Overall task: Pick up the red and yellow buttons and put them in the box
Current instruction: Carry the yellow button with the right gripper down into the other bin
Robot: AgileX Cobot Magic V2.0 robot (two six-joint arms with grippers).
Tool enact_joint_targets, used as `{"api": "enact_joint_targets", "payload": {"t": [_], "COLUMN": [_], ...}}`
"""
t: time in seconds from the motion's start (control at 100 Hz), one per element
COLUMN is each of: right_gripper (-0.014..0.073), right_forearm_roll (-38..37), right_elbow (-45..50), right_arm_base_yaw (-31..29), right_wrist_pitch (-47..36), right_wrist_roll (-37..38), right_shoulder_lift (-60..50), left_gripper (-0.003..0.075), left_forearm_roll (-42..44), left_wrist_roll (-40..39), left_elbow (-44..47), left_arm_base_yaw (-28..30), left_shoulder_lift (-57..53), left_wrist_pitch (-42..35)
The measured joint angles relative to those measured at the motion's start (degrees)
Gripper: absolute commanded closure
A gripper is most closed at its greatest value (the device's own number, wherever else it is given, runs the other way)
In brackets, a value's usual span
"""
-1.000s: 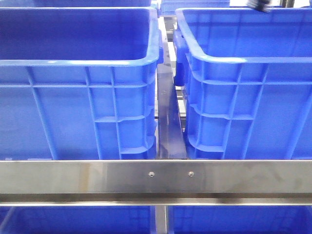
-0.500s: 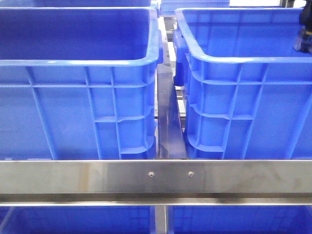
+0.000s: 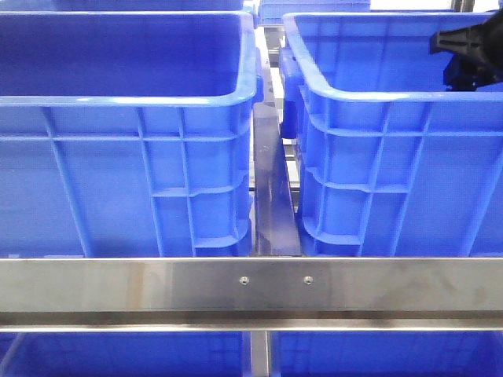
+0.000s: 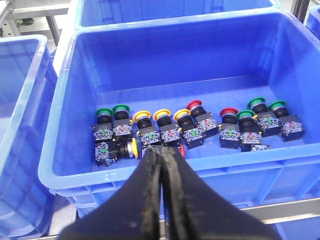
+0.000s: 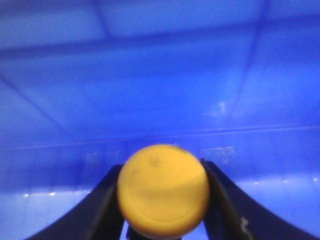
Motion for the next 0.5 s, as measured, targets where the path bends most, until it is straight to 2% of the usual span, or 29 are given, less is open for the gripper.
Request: {"api": "enact_joint_targets", "payload": {"t": [0.5], "right_gripper": [0.0431], "right_forearm_roll": [-0.2], "right_elbow": [-2.4], "right_arm_base_yaw": [0.0], "right_wrist_pitch": [0.7], "right_wrist_roll": [-2.3], "right_shoulder_lift": [4.2], "left_gripper": [0.0739], "left_forearm_roll": [0.0], "left_wrist_roll": [0.0], "left_elbow": [0.0], "left_arm_base_yaw": [0.0], "left_shoulder_lift": [0.0], "left_wrist_pitch": [0.0]}}
